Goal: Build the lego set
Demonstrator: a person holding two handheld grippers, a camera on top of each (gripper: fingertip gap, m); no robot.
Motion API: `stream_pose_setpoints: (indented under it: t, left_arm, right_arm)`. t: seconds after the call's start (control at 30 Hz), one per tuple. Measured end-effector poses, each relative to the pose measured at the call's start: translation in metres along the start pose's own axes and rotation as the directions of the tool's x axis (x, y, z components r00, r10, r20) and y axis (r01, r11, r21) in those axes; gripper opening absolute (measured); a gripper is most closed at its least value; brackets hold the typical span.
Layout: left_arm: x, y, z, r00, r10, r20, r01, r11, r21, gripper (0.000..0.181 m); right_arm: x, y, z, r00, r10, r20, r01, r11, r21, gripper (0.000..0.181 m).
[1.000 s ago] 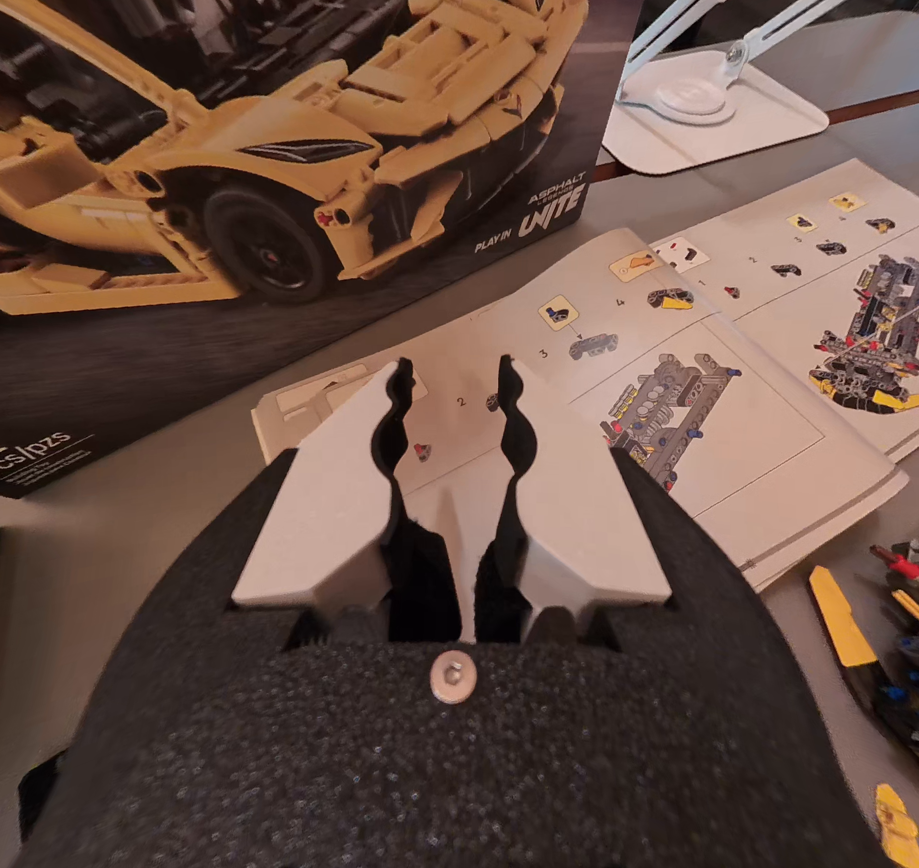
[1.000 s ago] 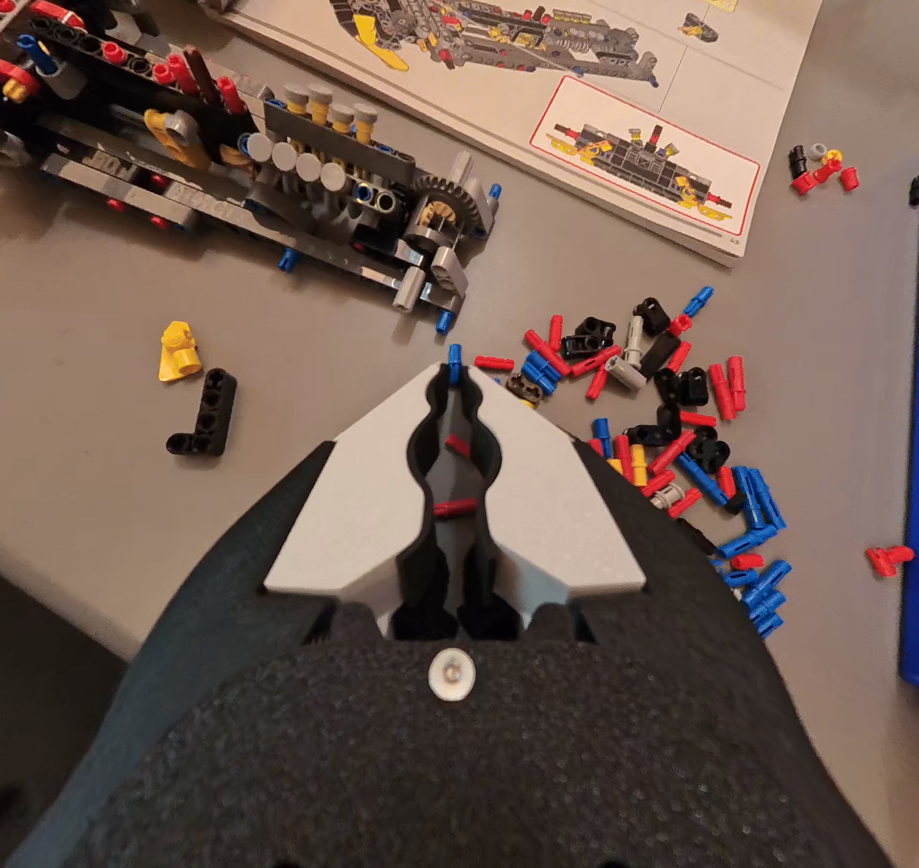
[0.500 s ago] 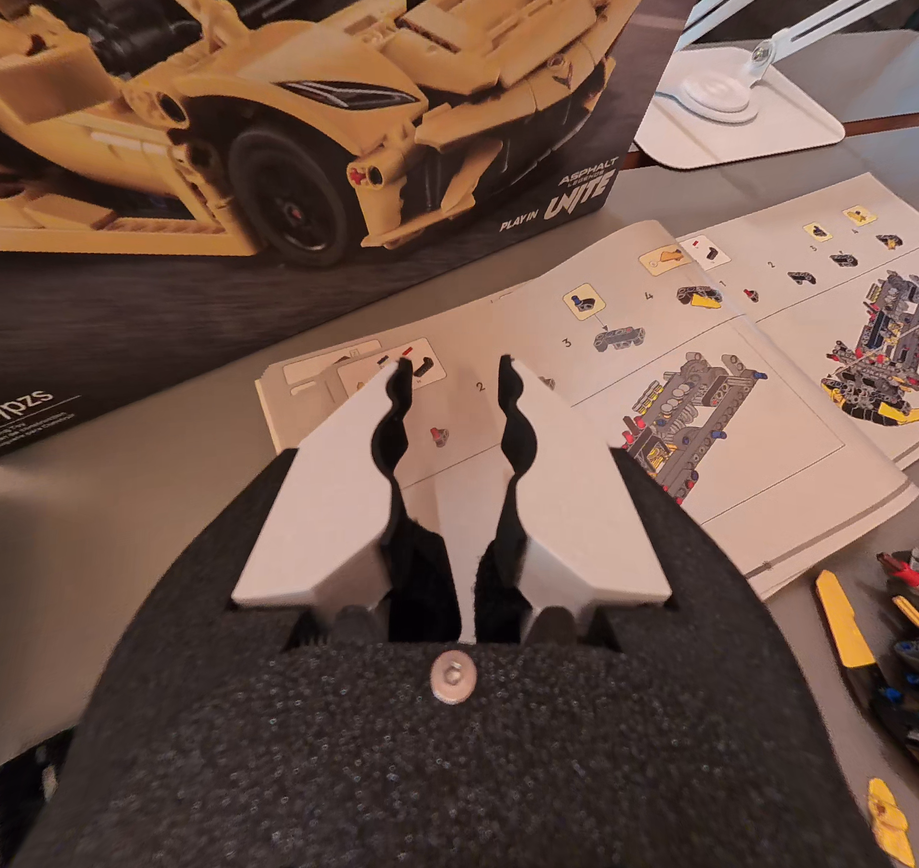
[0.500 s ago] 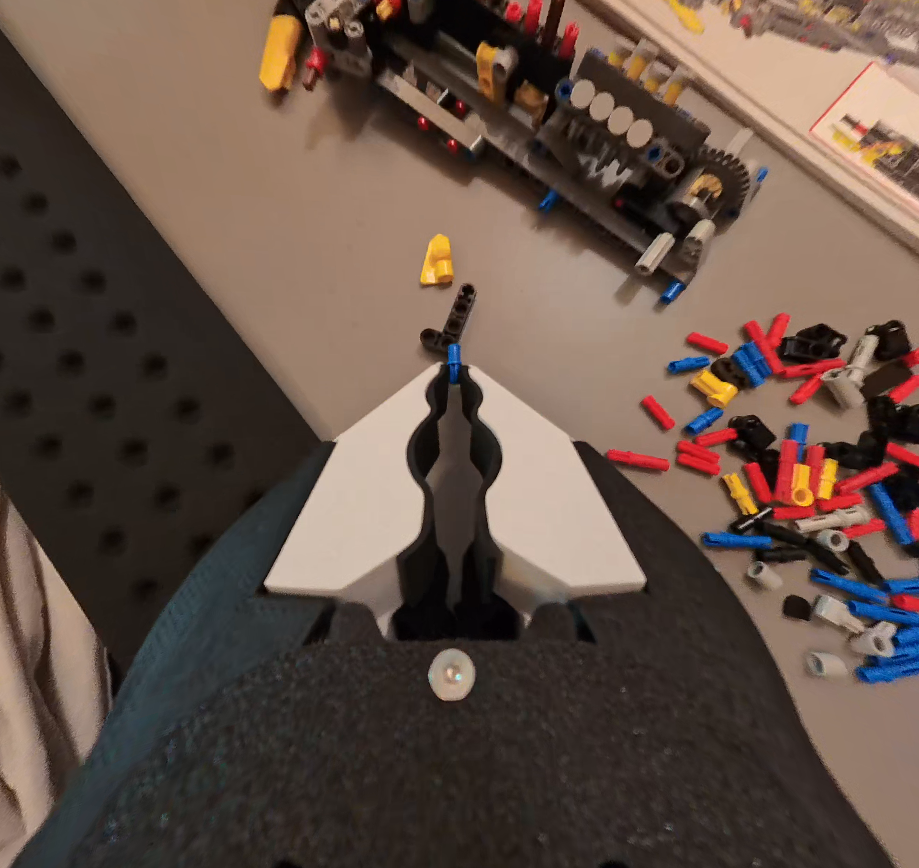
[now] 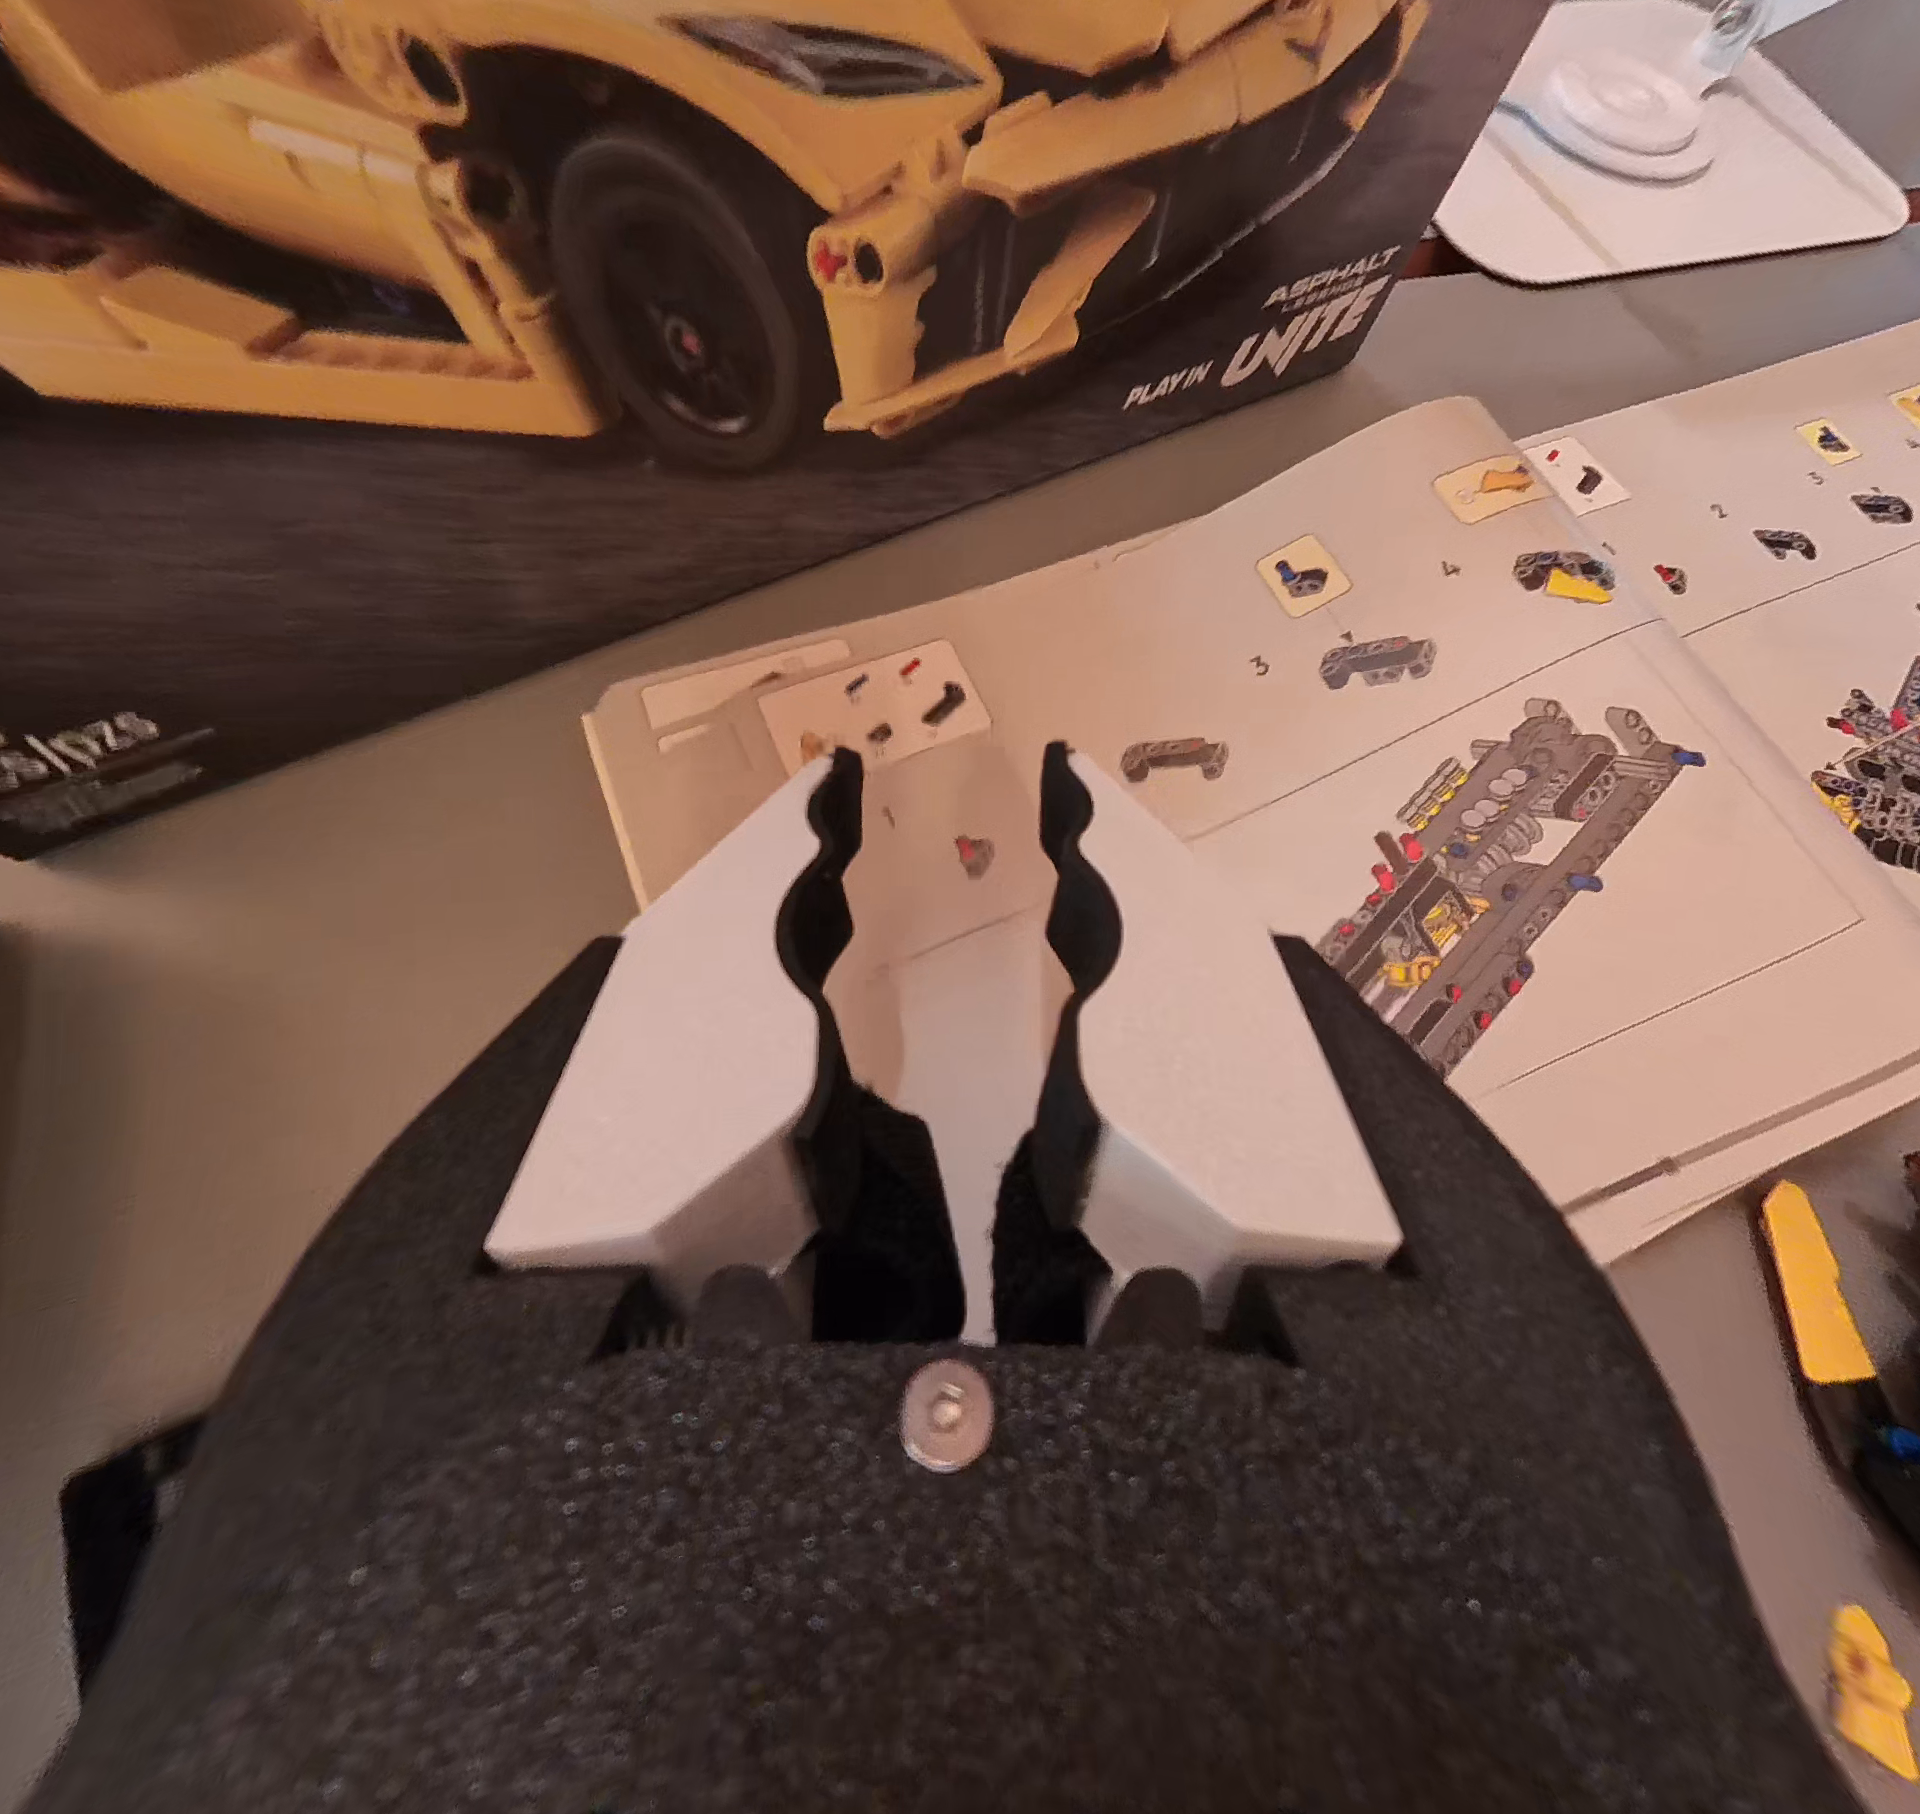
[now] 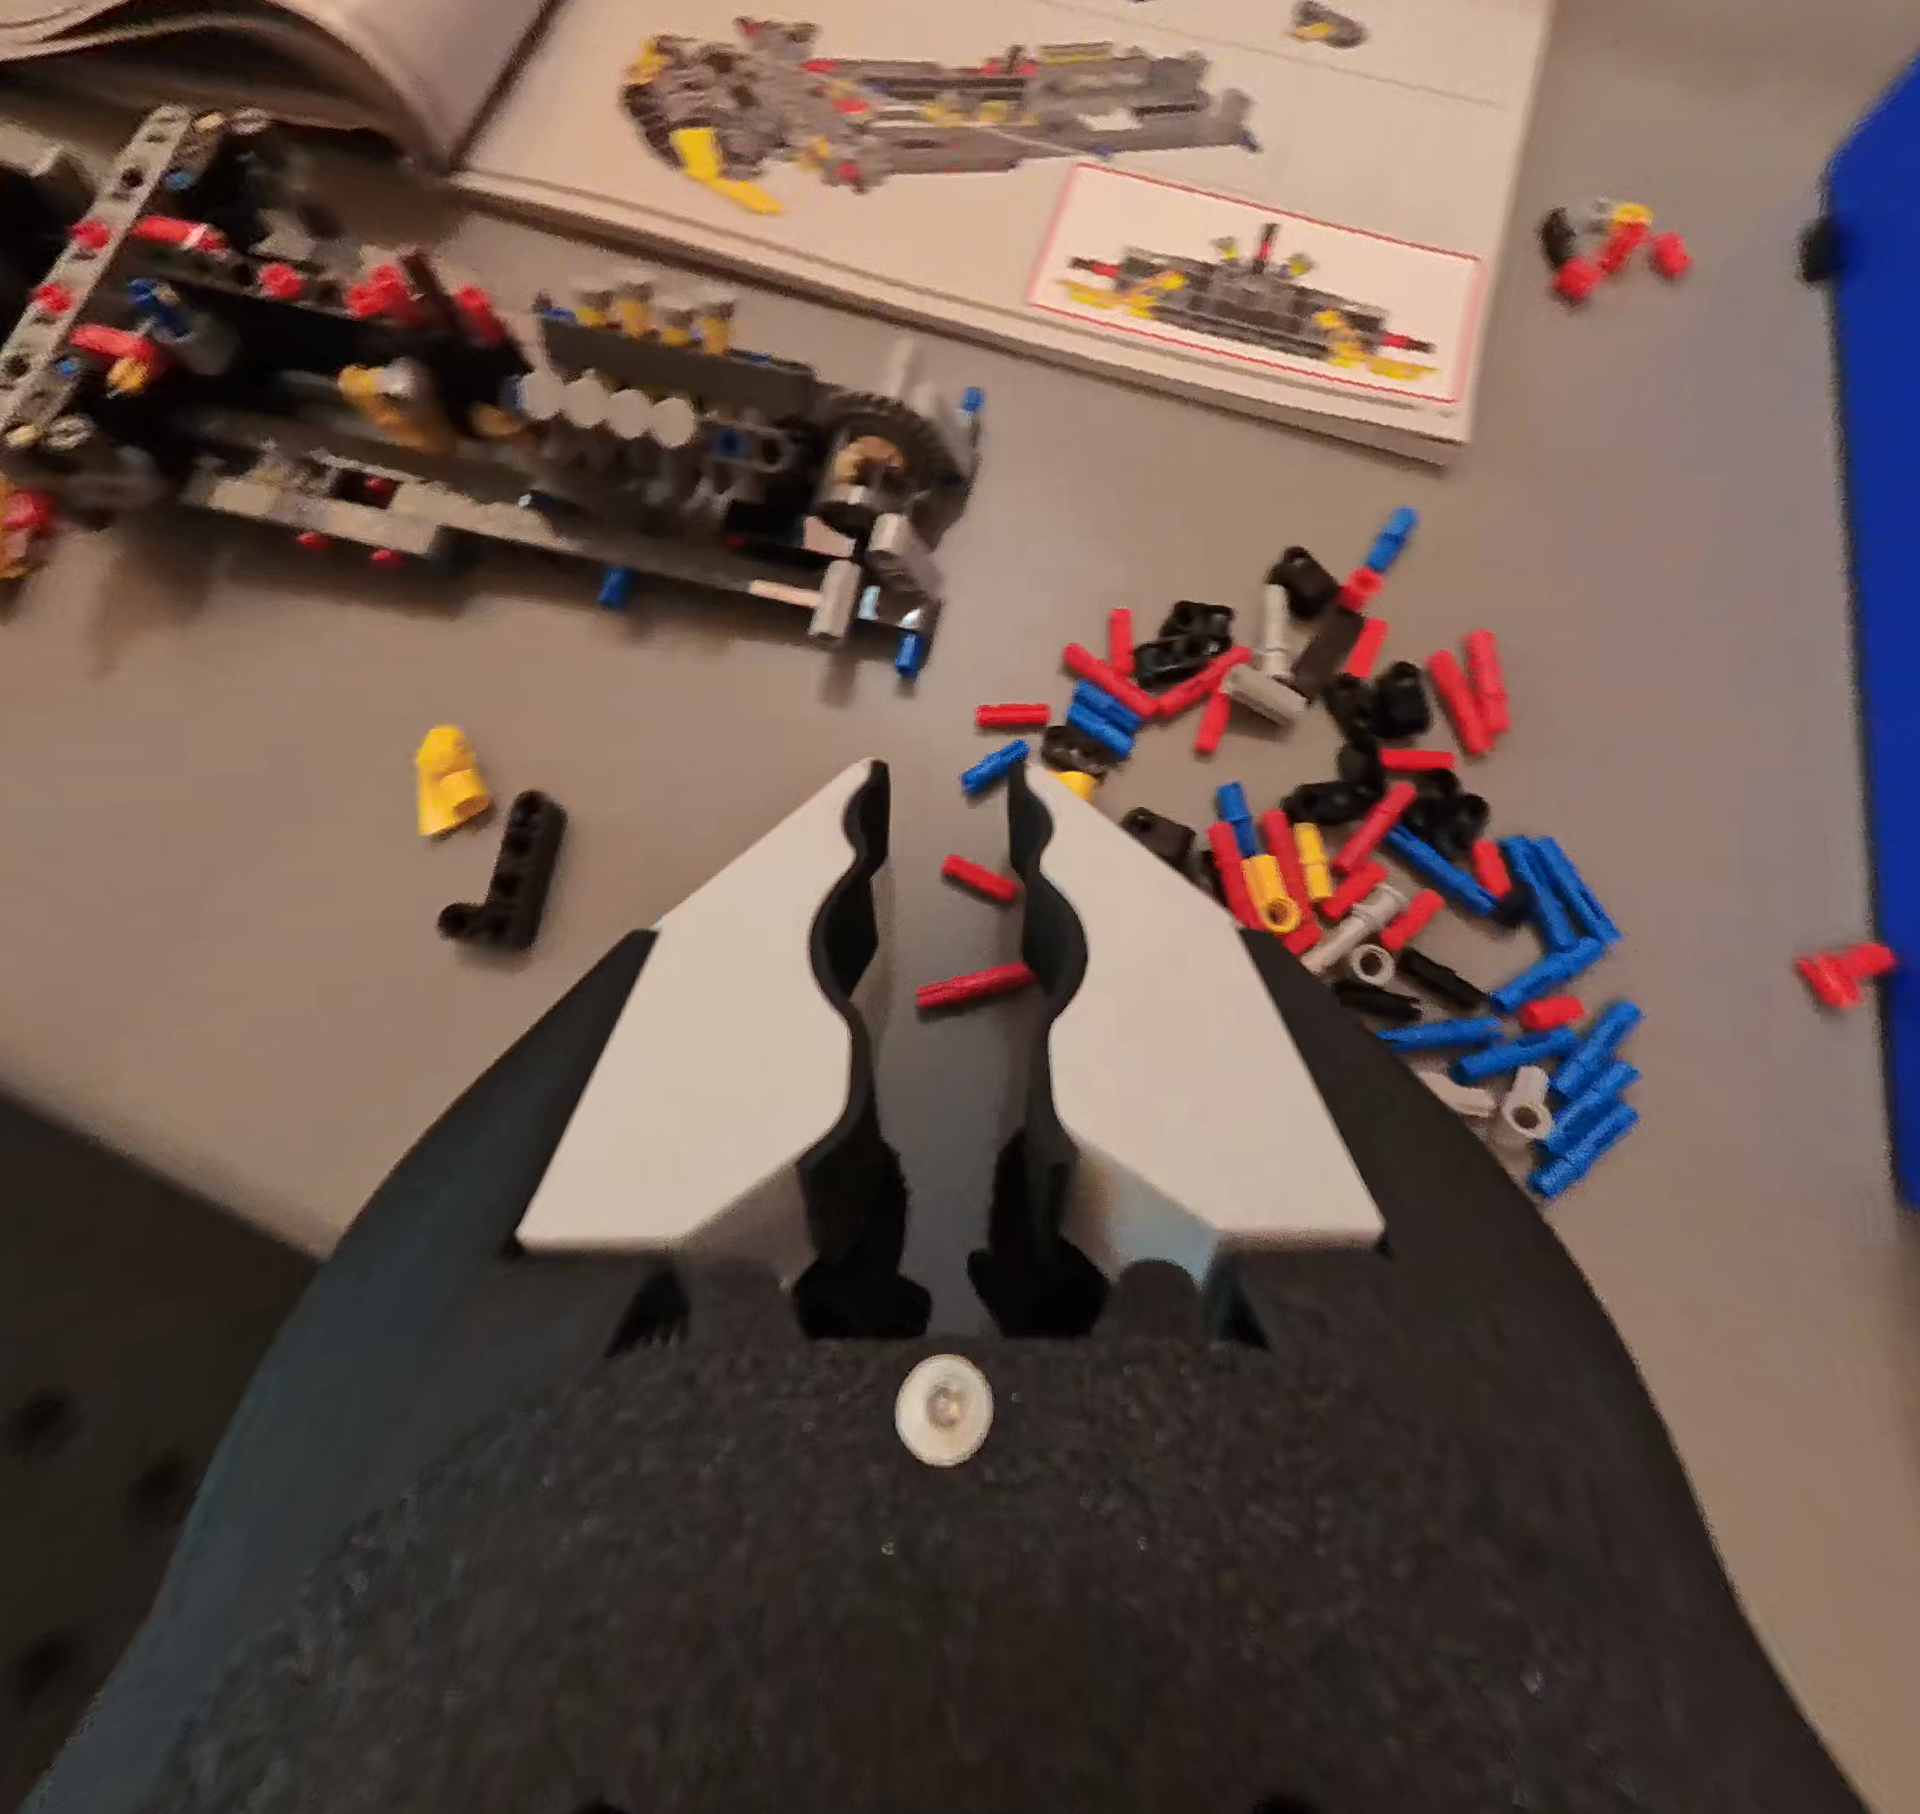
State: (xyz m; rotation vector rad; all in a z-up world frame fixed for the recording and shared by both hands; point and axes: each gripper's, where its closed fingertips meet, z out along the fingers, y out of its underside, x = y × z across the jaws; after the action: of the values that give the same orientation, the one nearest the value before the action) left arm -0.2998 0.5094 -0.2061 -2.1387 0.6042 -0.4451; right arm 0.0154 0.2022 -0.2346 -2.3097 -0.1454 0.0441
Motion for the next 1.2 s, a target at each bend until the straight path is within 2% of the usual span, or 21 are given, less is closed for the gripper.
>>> stream_pose_setpoints:
  t: [0.17,0.3,0.47,0.7,0.83,1.0,1.2]
  left_arm:
    - [0.007,0.015,-0.001,0.998,-0.054,-0.04,0.05,0.995,-0.086,0.032]
    - [0.011,0.022,0.005,0.999,-0.005,-0.036,0.001,0.993,-0.118,0.032]
    - [0.024,0.024,0.007,0.997,0.008,-0.076,-0.017,0.992,-0.125,0.032]
    - [0.032,0.018,0.005,0.995,0.037,-0.097,-0.046,0.995,-0.091,0.032]
    - [0.033,0.019,0.005,0.994,0.03,-0.108,-0.04,0.995,-0.096,0.032]
    - [0.035,0.021,0.007,0.993,0.03,-0.116,-0.042,0.994,-0.099,0.032]
    - [0.037,0.021,0.007,0.992,0.035,-0.119,-0.047,0.994,-0.1,0.032]
  right_arm:
    - [0.003,0.0,-0.003,0.989,0.137,-0.059,-0.136,0.991,0.008,0.026]
    - [0.009,-0.001,-0.004,0.98,0.124,-0.157,-0.122,0.992,0.023,0.028]
    - [0.008,0.003,0.001,0.974,0.128,-0.189,-0.133,0.991,-0.012,0.028]
    - [0.001,0.0,0.011,0.974,0.187,-0.126,-0.192,0.981,-0.03,0.028]
    - [0.0,-0.001,0.011,0.977,0.16,-0.141,-0.167,0.985,-0.042,0.028]
    - [-0.001,0.007,0.011,0.978,0.15,-0.143,-0.162,0.984,-0.074,0.019]
    - [0.005,0.009,0.014,0.97,0.209,-0.124,-0.219,0.972,-0.08,0.009]
